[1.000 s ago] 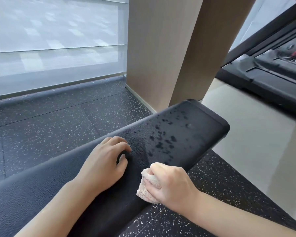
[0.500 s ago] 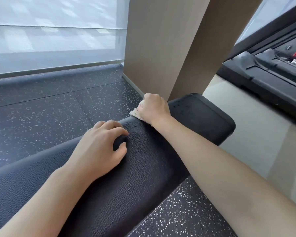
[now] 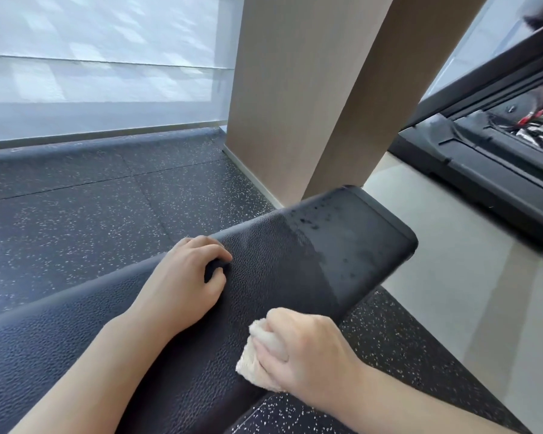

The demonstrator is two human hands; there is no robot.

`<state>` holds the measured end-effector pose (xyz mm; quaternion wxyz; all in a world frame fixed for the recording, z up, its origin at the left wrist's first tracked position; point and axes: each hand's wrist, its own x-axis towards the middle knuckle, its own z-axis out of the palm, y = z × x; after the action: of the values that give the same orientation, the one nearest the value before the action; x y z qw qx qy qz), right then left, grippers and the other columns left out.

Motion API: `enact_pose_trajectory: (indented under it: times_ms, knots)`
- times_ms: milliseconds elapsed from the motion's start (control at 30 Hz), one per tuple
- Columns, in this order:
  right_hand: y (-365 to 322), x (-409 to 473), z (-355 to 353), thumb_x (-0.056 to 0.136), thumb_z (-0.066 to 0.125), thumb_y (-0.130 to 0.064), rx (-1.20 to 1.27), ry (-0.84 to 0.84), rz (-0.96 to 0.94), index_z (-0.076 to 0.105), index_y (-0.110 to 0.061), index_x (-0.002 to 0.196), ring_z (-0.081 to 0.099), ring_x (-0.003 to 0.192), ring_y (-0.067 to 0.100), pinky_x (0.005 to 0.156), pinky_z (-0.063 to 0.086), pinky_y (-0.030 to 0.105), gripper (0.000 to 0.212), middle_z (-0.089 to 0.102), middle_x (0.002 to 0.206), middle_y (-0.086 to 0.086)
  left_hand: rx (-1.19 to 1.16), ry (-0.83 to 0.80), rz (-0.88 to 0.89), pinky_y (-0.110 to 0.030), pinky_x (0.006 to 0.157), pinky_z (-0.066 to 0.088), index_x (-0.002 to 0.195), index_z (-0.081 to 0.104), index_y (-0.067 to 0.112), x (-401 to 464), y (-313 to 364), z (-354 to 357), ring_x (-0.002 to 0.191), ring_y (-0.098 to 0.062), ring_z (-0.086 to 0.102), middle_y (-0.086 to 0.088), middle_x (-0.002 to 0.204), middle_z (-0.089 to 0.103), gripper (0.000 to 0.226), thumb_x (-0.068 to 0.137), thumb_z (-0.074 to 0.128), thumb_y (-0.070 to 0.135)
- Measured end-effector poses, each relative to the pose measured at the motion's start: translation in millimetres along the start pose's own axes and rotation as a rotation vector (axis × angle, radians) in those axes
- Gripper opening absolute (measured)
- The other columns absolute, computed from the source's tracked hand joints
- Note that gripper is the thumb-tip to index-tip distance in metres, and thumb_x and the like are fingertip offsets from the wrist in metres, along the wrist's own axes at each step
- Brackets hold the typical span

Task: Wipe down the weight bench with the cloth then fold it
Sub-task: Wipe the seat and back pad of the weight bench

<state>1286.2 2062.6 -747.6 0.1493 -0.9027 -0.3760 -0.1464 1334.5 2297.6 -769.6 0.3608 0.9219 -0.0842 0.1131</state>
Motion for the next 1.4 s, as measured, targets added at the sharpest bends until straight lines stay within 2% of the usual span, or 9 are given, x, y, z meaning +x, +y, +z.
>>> enact_pose_trajectory:
  times_ms: [67, 167, 300, 467, 633, 867, 1067, 1167, 1400]
  knots:
    - [13, 18, 4, 0.086, 0.071, -0.031, -0.036, 0.028, -0.032, 0.020, -0.032, 0.078, 0.046, 0.053, 0.019, 0.040, 0.040, 0.031, 0.052, 0.042, 0.065, -0.003, -0.005, -0.001, -0.002, -0.024, 0.097, 0.041, 0.104, 0.075, 0.029, 1, -1, 0, 0.107, -0.012, 0.055, 0.020, 0.112, 0.066, 0.027, 0.086, 0.064, 0.011]
    - [45, 76, 17, 0.080, 0.080, -0.027, -0.155, -0.015, 0.059, 0.048, -0.021, 0.070, 0.060, 0.057, 0.028, 0.043, 0.039, 0.030, 0.034, 0.054, 0.067, 0.001, -0.002, -0.001, -0.006, -0.023, 0.097, 0.040, 0.104, 0.075, 0.028, 2, -1, 1, 0.107, -0.012, 0.055, 0.018, 0.111, 0.066, 0.027, 0.086, 0.064, 0.011]
    - [90, 169, 49, 0.092, 0.058, -0.037, -0.047, -0.076, 0.515, 0.059, -0.011, 0.084, 0.064, 0.087, 0.038, 0.065, 0.037, 0.034, 0.027, 0.069, 0.090, 0.012, -0.006, 0.016, -0.034, -0.025, 0.090, 0.040, 0.100, 0.070, 0.029, 2, 2, 0, 0.102, -0.010, 0.052, 0.017, 0.102, 0.064, 0.023, 0.086, 0.064, 0.013]
    - [95, 206, 66, 0.091, 0.056, -0.030, -0.133, -0.158, 0.530, 0.066, -0.012, 0.096, 0.066, 0.098, 0.038, 0.071, 0.039, 0.034, 0.022, 0.071, 0.104, 0.014, 0.002, 0.021, -0.047, -0.034, 0.092, 0.044, 0.097, 0.064, 0.029, 4, 4, 2, 0.100, -0.015, 0.054, 0.012, 0.099, 0.064, 0.018, 0.086, 0.063, 0.015]
    - [68, 157, 45, 0.094, 0.054, -0.037, -0.077, -0.107, 0.399, 0.050, -0.016, 0.082, 0.063, 0.086, 0.038, 0.066, 0.034, 0.035, 0.024, 0.067, 0.088, 0.010, -0.004, 0.073, -0.087, -0.031, 0.080, 0.038, 0.100, 0.054, 0.025, 3, 9, 2, 0.094, -0.016, 0.055, 0.009, 0.097, 0.063, 0.020, 0.086, 0.064, 0.013]
    - [19, 24, 14, 0.092, 0.061, -0.039, -0.021, -0.024, 0.129, 0.031, -0.027, 0.074, 0.055, 0.059, 0.024, 0.052, 0.033, 0.031, 0.037, 0.048, 0.065, -0.005, 0.158, -0.062, 0.088, -0.041, 0.103, 0.046, 0.113, 0.069, 0.027, -3, 16, 7, 0.113, -0.019, 0.058, 0.013, 0.120, 0.066, 0.036, 0.084, 0.050, 0.034]
    - [40, -9, 1, 0.090, 0.061, -0.043, -0.005, 0.059, 0.226, 0.026, -0.027, 0.075, 0.049, 0.056, 0.022, 0.052, 0.029, 0.030, 0.042, 0.033, 0.066, -0.011, 0.197, -0.096, 0.135, -0.046, 0.109, 0.046, 0.112, 0.073, 0.032, -7, 25, 12, 0.121, -0.015, 0.058, 0.016, 0.125, 0.065, 0.038, 0.086, 0.046, 0.038]
    - [62, -8, 1, 0.092, 0.059, -0.044, -0.036, 0.077, 0.282, 0.029, -0.025, 0.075, 0.053, 0.058, 0.026, 0.050, 0.040, 0.035, 0.040, 0.041, 0.065, -0.008, 0.220, -0.121, 0.132, -0.041, 0.107, 0.047, 0.111, 0.073, 0.033, -4, 34, 16, 0.119, -0.014, 0.058, 0.019, 0.125, 0.065, 0.036, 0.085, 0.047, 0.037]
    - [97, -6, 0, 0.091, 0.063, -0.044, -0.099, 0.118, 0.339, 0.030, -0.026, 0.074, 0.056, 0.060, 0.025, 0.053, 0.028, 0.030, 0.041, 0.053, 0.067, -0.005, 0.197, -0.196, 0.145, -0.032, 0.107, 0.045, 0.110, 0.072, 0.034, 33, 51, 38, 0.118, -0.011, 0.055, 0.021, 0.125, 0.063, 0.026, 0.090, 0.059, 0.026]
